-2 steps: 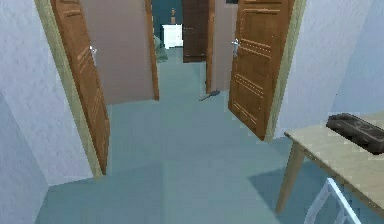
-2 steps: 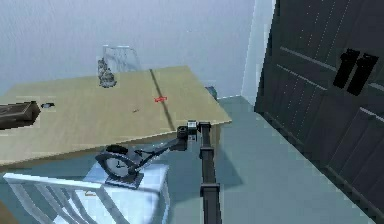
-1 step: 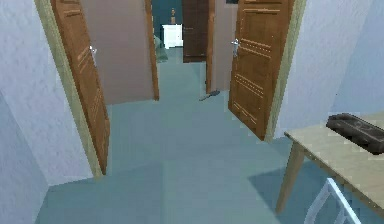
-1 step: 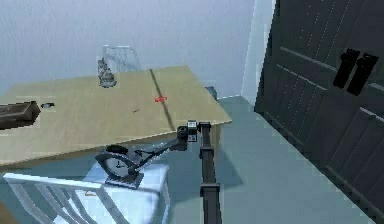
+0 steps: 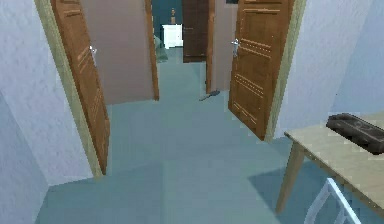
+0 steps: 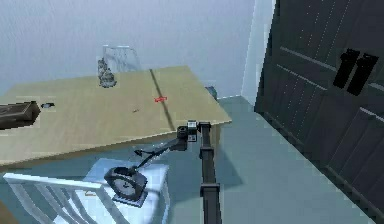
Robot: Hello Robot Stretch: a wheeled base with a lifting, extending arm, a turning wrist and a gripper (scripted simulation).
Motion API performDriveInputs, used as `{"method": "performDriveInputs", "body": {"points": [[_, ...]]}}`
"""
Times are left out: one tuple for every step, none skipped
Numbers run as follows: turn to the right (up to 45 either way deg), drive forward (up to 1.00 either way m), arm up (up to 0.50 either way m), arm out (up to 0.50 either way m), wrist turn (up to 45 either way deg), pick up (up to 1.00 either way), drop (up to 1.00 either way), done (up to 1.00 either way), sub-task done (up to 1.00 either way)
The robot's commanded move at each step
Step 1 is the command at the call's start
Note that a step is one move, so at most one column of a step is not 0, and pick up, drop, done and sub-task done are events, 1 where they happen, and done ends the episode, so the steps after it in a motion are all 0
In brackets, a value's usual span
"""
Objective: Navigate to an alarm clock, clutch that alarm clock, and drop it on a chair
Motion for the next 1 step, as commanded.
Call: {"method": "performDriveInputs", "body": {"points": [[0.0,0.0,0.1,0.0,0.0,0.0,0.0,0.0,0.0]]}}
